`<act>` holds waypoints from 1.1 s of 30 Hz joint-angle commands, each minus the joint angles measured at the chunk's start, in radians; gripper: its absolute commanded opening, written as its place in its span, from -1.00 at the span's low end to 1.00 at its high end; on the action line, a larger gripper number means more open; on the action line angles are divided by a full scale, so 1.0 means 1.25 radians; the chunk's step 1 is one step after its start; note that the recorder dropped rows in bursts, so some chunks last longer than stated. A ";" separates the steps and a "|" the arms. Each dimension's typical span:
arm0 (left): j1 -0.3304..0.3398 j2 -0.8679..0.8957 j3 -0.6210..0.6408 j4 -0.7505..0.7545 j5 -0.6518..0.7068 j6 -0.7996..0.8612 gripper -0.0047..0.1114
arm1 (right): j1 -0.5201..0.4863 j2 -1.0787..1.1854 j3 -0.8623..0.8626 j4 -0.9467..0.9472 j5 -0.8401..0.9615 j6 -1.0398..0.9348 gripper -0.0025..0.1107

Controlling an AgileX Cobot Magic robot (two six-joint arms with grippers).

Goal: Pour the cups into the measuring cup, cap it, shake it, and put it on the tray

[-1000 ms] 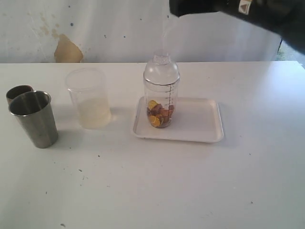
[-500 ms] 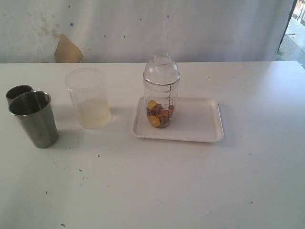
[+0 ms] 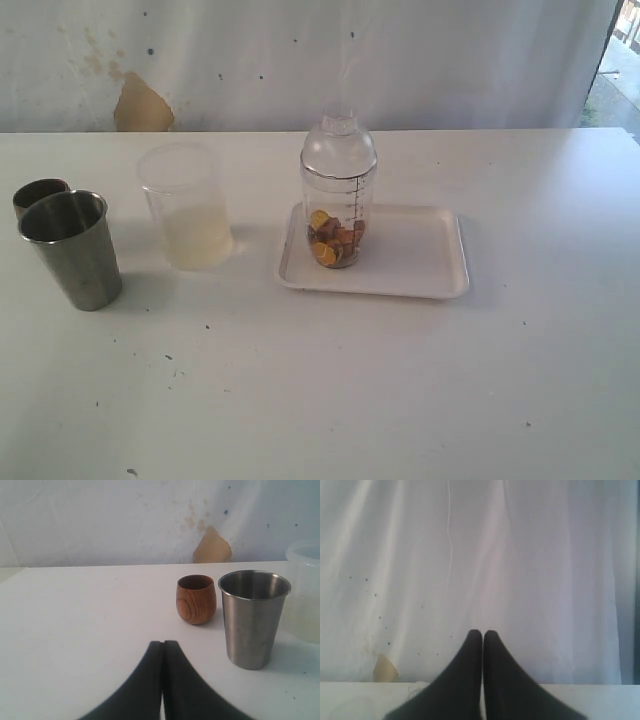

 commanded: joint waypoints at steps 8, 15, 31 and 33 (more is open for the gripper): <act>0.000 -0.003 0.003 0.003 -0.004 -0.001 -0.92 | 0.002 -0.197 0.018 0.014 0.019 -0.003 -0.96; 0.000 -0.003 0.003 0.003 -0.004 -0.001 -0.92 | -0.013 -0.272 0.152 0.163 -0.002 -0.213 -0.96; 0.000 -0.003 0.003 0.003 -0.004 -0.001 -0.92 | -0.238 -0.272 0.596 0.546 -0.266 -0.677 -0.96; 0.000 -0.003 0.003 0.003 -0.004 -0.001 -0.92 | -0.243 -0.272 0.596 0.546 -0.220 -0.677 -0.96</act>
